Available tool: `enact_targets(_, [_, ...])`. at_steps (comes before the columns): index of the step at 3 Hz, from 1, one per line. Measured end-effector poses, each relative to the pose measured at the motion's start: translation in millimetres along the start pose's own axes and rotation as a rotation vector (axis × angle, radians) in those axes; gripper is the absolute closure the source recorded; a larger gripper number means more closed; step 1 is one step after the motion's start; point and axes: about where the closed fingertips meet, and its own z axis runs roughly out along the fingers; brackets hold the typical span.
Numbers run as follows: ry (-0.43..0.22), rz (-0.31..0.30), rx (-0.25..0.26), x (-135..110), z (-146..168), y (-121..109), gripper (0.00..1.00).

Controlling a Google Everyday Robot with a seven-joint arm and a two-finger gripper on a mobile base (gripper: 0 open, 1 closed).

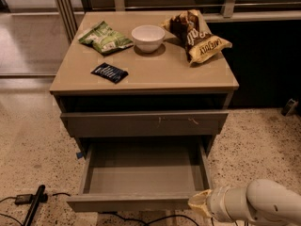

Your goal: Close middle drawer

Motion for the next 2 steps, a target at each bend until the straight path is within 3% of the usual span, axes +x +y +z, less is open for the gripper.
enact_targets(2, [-0.01,0.016,0.021,33.7,46.5,-5.2,1.0])
